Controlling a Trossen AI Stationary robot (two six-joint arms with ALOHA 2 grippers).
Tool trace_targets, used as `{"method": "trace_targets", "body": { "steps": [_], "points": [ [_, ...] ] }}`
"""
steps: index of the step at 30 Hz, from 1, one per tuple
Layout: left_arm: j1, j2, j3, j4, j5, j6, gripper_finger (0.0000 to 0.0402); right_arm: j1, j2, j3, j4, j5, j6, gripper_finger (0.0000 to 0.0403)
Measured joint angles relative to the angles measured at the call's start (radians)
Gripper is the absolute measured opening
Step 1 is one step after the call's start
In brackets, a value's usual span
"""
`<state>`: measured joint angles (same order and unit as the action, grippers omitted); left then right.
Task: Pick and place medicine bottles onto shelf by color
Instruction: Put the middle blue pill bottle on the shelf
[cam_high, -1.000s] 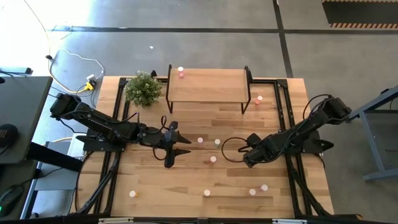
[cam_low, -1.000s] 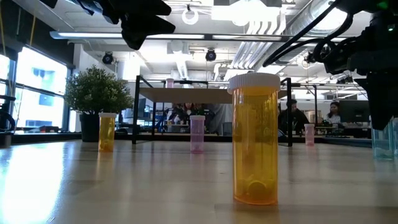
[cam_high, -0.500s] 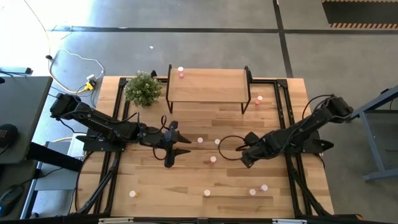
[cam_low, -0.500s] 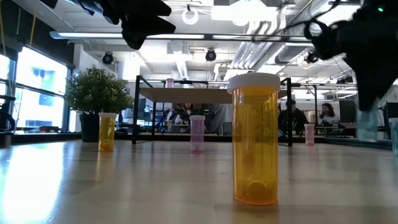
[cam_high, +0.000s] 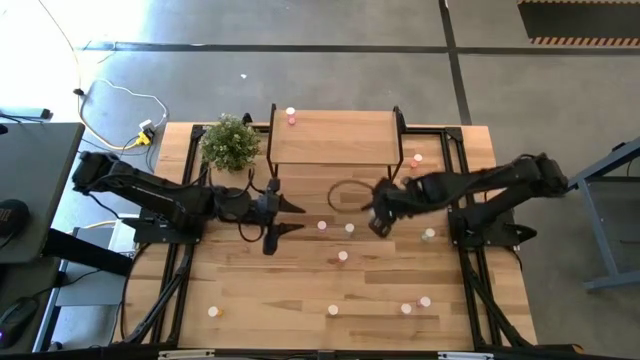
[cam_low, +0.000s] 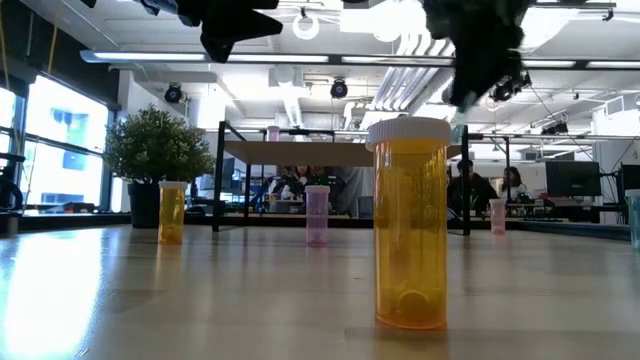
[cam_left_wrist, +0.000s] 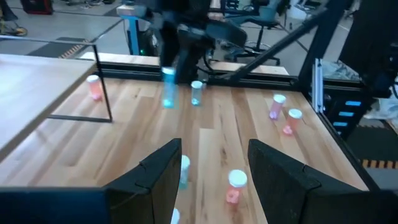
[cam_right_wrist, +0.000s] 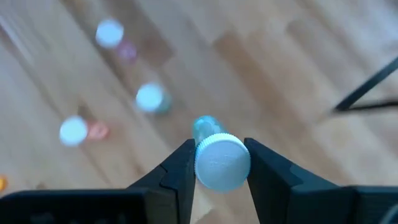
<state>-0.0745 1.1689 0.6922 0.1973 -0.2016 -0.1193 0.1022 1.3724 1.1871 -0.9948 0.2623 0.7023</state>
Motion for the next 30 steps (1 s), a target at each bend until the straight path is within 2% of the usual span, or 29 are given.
{"method": "trace_targets", "body": {
  "steps": [11, 20, 25, 30],
  "points": [
    [0.071, -0.014, 0.000, -0.056, 0.000, 0.000, 0.0175, -0.389, 0.000, 0.231, -0.021, -0.016, -0.451, 0.0113],
    [0.088, -0.014, 0.000, -0.059, 0.000, 0.000, 0.0175, -0.690, 0.035, 0.431, -0.075, -0.091, -0.685, 0.0113],
    [0.088, -0.014, 0.000, -0.059, 0.000, 0.000, 0.0175, -0.803, 0.119, 0.552, -0.126, -0.147, -0.768, 0.0113],
    [0.087, -0.014, 0.000, -0.064, 0.000, 0.000, 0.0175, -0.857, 0.225, 0.654, -0.234, -0.171, -0.819, 0.0113]
  ]
}}
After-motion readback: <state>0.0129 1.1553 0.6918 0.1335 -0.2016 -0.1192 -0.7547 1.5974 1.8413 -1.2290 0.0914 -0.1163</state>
